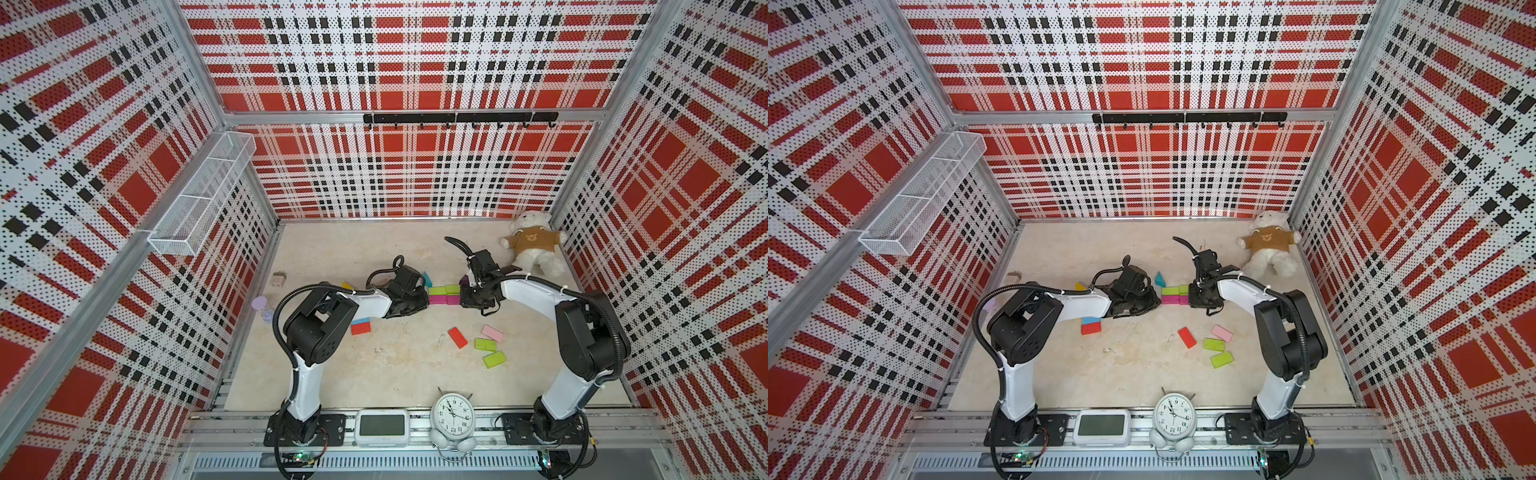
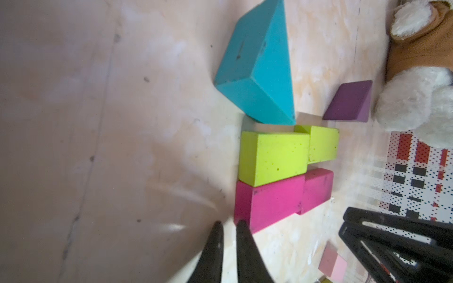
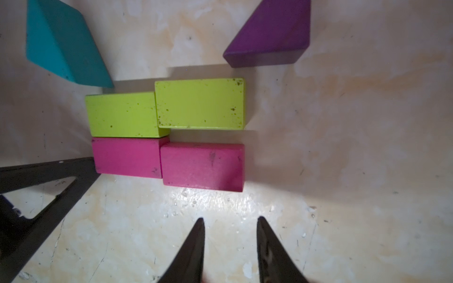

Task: Assemble a carrot with building blocks
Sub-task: Adjust the building block at the center of the board, then assemble the building block at the center of the board.

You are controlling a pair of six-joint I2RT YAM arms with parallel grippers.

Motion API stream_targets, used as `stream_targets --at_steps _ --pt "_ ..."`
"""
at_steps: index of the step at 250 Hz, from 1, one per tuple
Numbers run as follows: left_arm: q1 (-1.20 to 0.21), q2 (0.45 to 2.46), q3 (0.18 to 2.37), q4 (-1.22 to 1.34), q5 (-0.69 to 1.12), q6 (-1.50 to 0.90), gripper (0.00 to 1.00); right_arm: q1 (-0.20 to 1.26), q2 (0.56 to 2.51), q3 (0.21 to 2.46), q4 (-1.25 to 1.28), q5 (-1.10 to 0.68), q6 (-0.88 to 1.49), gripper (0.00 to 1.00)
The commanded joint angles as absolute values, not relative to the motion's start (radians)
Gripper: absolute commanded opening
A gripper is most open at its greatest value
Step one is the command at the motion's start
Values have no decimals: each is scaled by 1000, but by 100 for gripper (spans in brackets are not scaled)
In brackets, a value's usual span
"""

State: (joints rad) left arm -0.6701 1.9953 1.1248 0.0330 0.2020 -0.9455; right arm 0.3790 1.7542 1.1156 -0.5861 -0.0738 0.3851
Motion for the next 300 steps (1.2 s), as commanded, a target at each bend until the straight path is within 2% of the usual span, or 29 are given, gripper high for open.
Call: stream_targets --at_steps 1,82,124,164,221,266,300 --pt "-667 2003 1143 43 202 -952 16 376 1773 1131 -568 -83 375 37" --pt "-650 1891 1080 58 175 -957 17 388 1702 1133 -627 -90 379 39" --pt "-625 1781 1014 88 163 -957 25 473 1634 1090 -703 -59 401 47" --pt "-586 1657 927 112 141 -954 36 601 1607 1041 -725 -59 429 60" --pt "-519 1493 809 114 120 -948 39 706 1667 1037 -783 64 439 67" --pt "-493 1437 767 109 118 -950 40 709 1688 1029 -791 103 424 67" --pt "-487 1439 762 109 124 -951 40 710 1730 1032 -780 102 400 53"
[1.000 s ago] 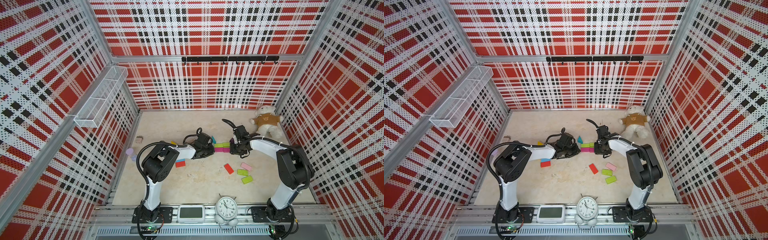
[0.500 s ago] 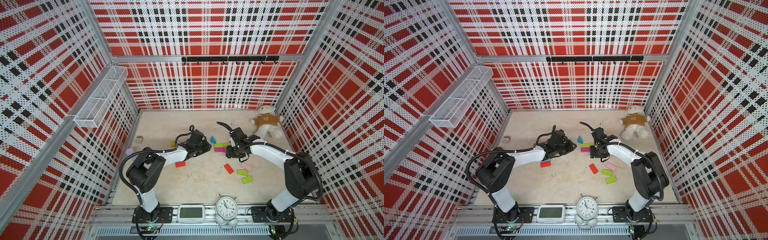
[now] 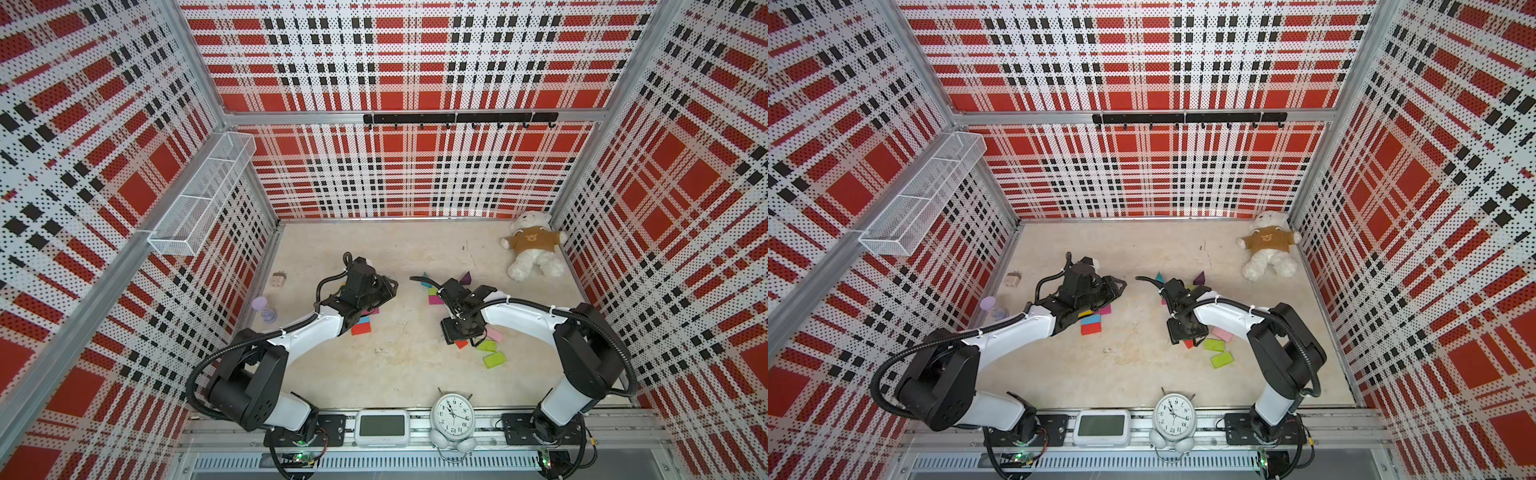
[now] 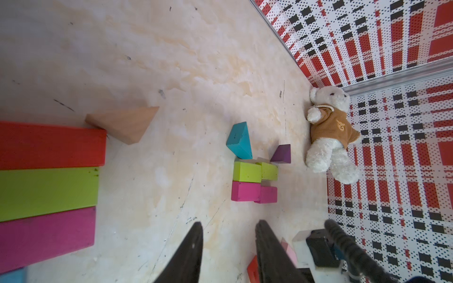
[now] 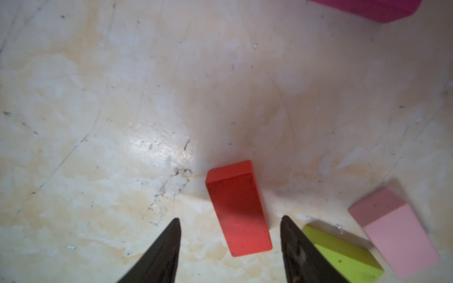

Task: Assemble a carrot with building blocks
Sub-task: Assemble the building block at the center of the board.

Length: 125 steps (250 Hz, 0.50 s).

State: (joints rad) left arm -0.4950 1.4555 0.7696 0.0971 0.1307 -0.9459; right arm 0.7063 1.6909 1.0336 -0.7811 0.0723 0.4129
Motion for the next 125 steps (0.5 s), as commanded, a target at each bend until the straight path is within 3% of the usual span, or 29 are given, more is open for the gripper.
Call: stream_targets --at_steps 1,71,125 --pt "-488 1438 762 109 124 -951 40 710 1731 1032 -780 102 399 53" --pt "-479 1430 752 109 119 -956 40 710 1808 1103 -752 125 322 32" --pt "-462 1396 727 96 106 -959 40 710 1907 1241 -747 132 223 30"
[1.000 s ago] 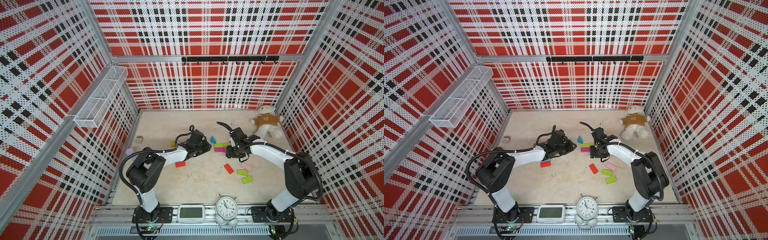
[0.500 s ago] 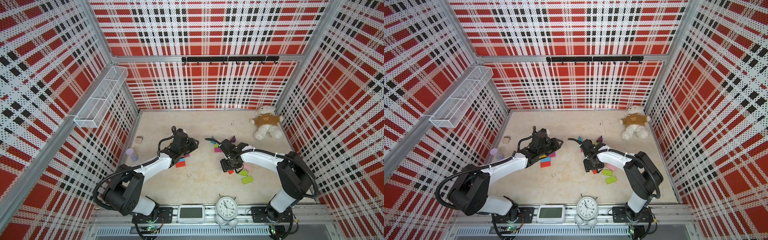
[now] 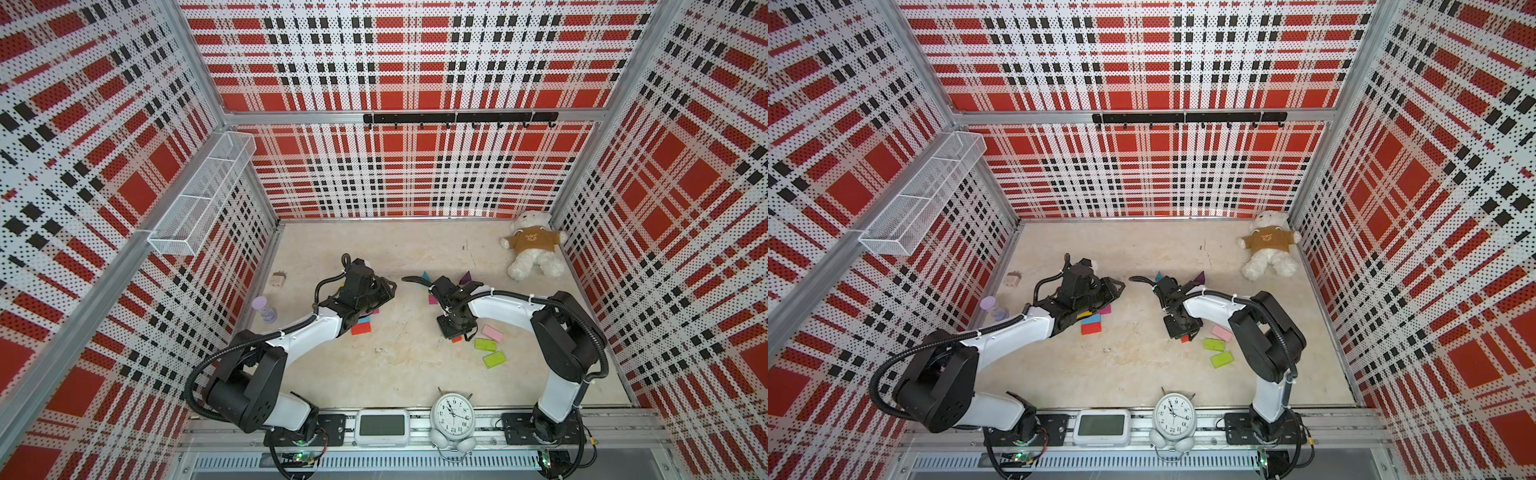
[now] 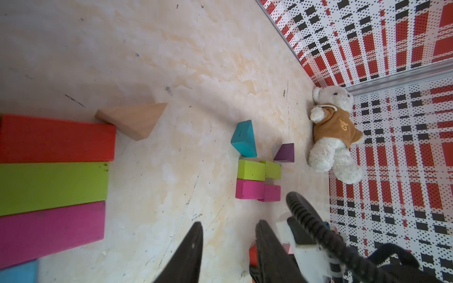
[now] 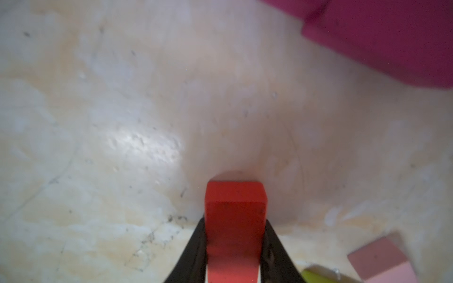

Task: Assemble a carrot with building blocks
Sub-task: Assemble the building block at the center of the board.

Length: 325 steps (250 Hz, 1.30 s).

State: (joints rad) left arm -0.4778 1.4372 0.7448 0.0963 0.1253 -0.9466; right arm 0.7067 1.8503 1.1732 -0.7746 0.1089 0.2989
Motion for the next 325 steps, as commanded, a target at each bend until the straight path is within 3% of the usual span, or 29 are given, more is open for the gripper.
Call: stream_targets --at_steps 1,86,123,151,325 --pt "-461 1395 726 96 105 -959 40 710 1909 1244 -747 133 222 30" --pt "-441 1348 695 77 87 -959 40 717 1997 1382 -738 101 181 33" --pt "-439 1349 695 75 86 -957 41 719 1978 1364 -739 110 207 54" --pt "-440 1355 700 75 94 -956 41 719 1944 1333 -749 116 235 60" --pt "-448 1374 711 75 102 -948 41 698 1912 1261 -839 221 354 58"
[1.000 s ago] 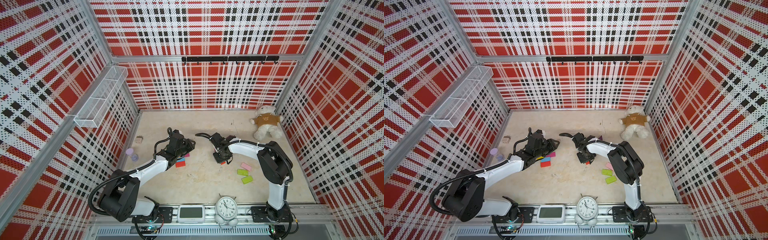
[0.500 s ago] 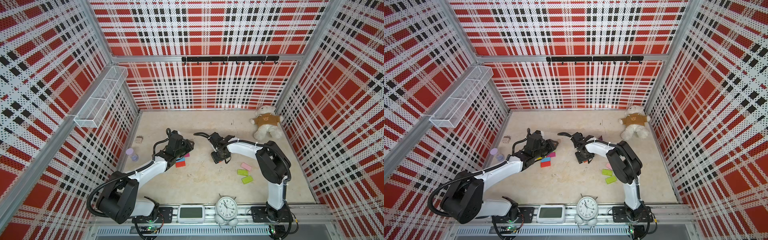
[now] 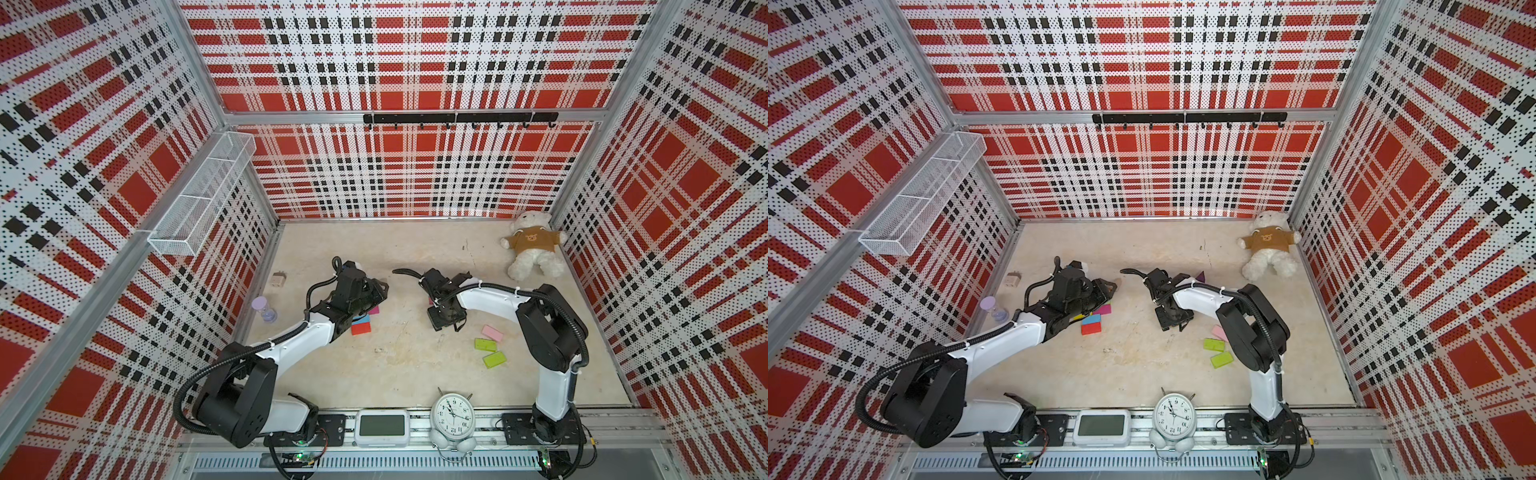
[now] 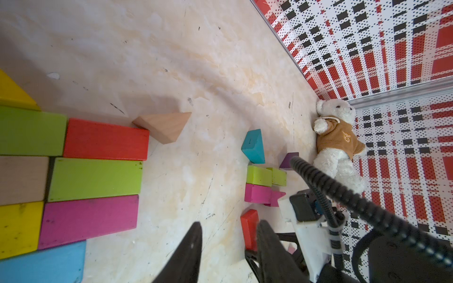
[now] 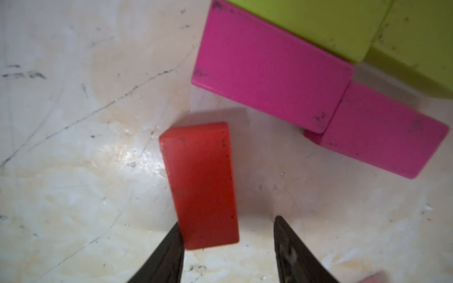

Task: Assemble a carrot with building blocks
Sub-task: Assemble the building block at the center of the board.

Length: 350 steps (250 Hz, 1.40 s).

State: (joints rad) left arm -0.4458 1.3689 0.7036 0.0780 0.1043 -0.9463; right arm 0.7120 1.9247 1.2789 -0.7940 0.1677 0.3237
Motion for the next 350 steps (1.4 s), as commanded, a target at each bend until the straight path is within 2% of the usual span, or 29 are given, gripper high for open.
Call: stream_targets --at_steps 1,81,169,350 --pt "-448 1374 711 74 103 -948 41 697 1912 1261 -839 222 353 58" --pt "-477 1447 750 75 130 -943 39 655 1919 1282 -824 229 368 55" --pt "-576 1563 795 92 153 -965 36 639 1923 1296 -812 232 373 53" --pt "-579 1559 795 104 145 -969 35 626 1926 1319 -803 262 374 53"
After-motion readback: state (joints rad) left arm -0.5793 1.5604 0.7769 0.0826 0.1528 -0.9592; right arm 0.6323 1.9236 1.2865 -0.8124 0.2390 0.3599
